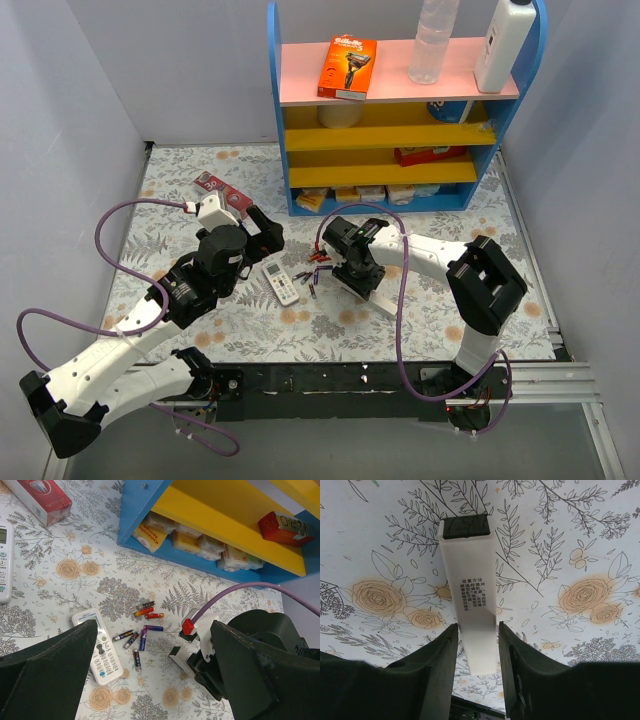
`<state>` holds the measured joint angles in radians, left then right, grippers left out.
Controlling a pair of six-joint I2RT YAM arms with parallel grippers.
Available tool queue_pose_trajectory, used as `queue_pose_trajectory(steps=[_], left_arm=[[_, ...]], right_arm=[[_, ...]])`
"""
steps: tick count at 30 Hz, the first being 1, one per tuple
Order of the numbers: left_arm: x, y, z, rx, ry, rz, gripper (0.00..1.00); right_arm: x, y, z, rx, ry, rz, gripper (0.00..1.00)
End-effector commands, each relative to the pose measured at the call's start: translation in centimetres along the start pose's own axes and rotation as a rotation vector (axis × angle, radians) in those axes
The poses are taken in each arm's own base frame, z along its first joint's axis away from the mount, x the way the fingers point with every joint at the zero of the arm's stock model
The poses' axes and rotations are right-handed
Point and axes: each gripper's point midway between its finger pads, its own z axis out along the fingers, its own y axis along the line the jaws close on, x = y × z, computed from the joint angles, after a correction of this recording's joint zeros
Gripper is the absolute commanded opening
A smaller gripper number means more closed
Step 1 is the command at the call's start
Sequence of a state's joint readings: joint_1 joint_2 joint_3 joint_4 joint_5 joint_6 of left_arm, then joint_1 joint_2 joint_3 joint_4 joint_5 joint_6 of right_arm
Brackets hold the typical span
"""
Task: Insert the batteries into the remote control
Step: Load the battery cover into the remote control.
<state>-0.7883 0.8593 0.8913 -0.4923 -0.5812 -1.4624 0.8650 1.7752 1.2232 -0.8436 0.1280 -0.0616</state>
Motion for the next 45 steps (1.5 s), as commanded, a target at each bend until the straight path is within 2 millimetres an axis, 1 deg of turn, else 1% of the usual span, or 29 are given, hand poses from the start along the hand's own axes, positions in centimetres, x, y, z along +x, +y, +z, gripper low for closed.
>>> queue_pose_trajectory(steps=[1, 11, 15, 18, 20, 21, 22, 24, 25, 26, 27, 28, 29, 30, 31, 32, 33, 34, 35, 36, 37, 38, 39, 40, 41, 42, 44, 45], left_arm=[[-0.9, -0.3, -0.5, 0.015, -0.019, -0.02, 0.98], [-0.8, -0.5, -0.3, 0.017, -0.015, -0.017, 0.98], [-0.6, -0.6, -0.1, 0.019, -0.009, -0.016, 0.98], [-0.1, -0.9, 0.0, 0.033, 0.01, -0.019, 0.98], [0.2, -1.2, 0.2, 0.044, 0.024, -0.019, 0.98], [0.9, -1.4, 0.4, 0.053, 0.047, -0.014, 0.98], [1.1, -1.5, 0.5, 0.057, 0.056, -0.012, 0.98], [1.7, -2.2, 0.6, 0.087, 0.085, 0.0, 0.98], [2.1, -2.4, 0.9, 0.091, 0.1, 0.008, 0.98], [2.5, -2.7, 1.1, 0.102, 0.115, 0.014, 0.98], [3.2, -3.2, 1.2, 0.126, 0.147, 0.021, 0.98], [4.1, -3.5, 1.7, 0.132, 0.179, 0.051, 0.98], [4.6, -3.9, 1.9, 0.147, 0.197, 0.061, 0.98], [5.1, -4.1, 2.1, 0.155, 0.22, 0.072, 0.98], [6.8, -4.4, 2.7, 0.167, 0.283, 0.107, 0.98], [7.2, -5.0, 3.0, 0.187, 0.3, 0.116, 0.98], [7.9, -5.4, 3.2, 0.202, 0.33, 0.132, 0.98], [9.4, -5.7, 3.7, 0.221, 0.385, 0.163, 0.98], [9.8, -6.4, 4.0, 0.245, 0.408, 0.177, 0.98], [10.4, -6.8, 4.3, 0.259, 0.433, 0.194, 0.98], [11.3, -7.1, 4.3, 0.28, 0.478, 0.208, 0.98], [12.5, -7.3, 5.2, 0.275, 0.517, 0.239, 0.98], [13.2, -7.5, 5.5, 0.281, 0.542, 0.251, 0.98], [14.0, -7.7, 5.7, 0.296, 0.58, 0.262, 0.98], [14.8, -7.9, 5.7, 0.319, 0.613, 0.282, 0.97], [15.9, -8.0, 6.5, 0.314, 0.648, 0.296, 0.96], [17.3, -7.9, 6.7, 0.319, 0.711, 0.314, 0.95], [18.3, -7.8, 7.5, 0.314, 0.74, 0.343, 0.95]], right_arm=[[-0.3, -0.1, -1.4, -0.008, -0.028, -0.014, 0.46], [-0.4, -0.1, -1.1, -0.01, -0.033, -0.026, 0.47], [-0.6, -0.1, -1.3, -0.011, -0.042, -0.027, 0.47], [-1.3, 0.0, -2.2, -0.017, -0.081, -0.024, 0.47], [-2.0, 0.0, -3.2, -0.019, -0.121, -0.013, 0.47], [-2.2, 0.0, -3.6, -0.021, -0.134, -0.004, 0.48], [-2.4, 0.0, -4.3, -0.019, -0.16, 0.015, 0.49], [-2.6, -0.4, -5.1, -0.011, -0.186, 0.052, 0.51], [-2.7, -0.6, -6.0, -0.009, -0.219, 0.084, 0.52], [-2.6, -0.7, -6.2, -0.008, -0.236, 0.133, 0.52], [-2.6, -1.4, -6.5, -0.001, -0.257, 0.181, 0.54], [-2.6, -1.7, -7.7, -0.004, -0.309, 0.25, 0.54], [-2.8, -2.1, -7.9, -0.004, -0.345, 0.294, 0.54], [-1.6, -2.9, -7.3, 0.002, -0.337, 0.361, 0.53], [-1.2, -3.2, -7.9, -0.007, -0.372, 0.455, 0.53], [-1.0, -3.3, -7.8, -0.024, -0.389, 0.508, 0.53], [0.3, -3.7, -6.8, -0.035, -0.362, 0.61, 0.53], [0.7, -3.7, -7.2, -0.048, -0.38, 0.655, 0.53], [1.1, -3.7, -7.1, -0.056, -0.383, 0.698, 0.53], [2.0, -3.5, -6.1, -0.063, -0.375, 0.771, 0.53], [2.1, -3.5, -6.7, -0.07, -0.419, 0.809, 0.53], [2.5, -3.4, -6.4, -0.071, -0.431, 0.845, 0.53], [2.1, -3.3, -6.4, -0.091, -0.465, 0.911, 0.53], [3.1, -3.0, -5.8, -0.094, -0.466, 0.945, 0.53], [3.4, -3.0, -5.5, -0.09, -0.471, 0.978, 0.53], [3.6, -2.9, -5.3, -0.097, -0.474, 1.03, 0.53], [4.6, -2.5, -4.4, -0.103, -0.469, 1.069, 0.53], [4.8, -2.3, -4.1, -0.11, -0.464, 1.099, 0.53]])
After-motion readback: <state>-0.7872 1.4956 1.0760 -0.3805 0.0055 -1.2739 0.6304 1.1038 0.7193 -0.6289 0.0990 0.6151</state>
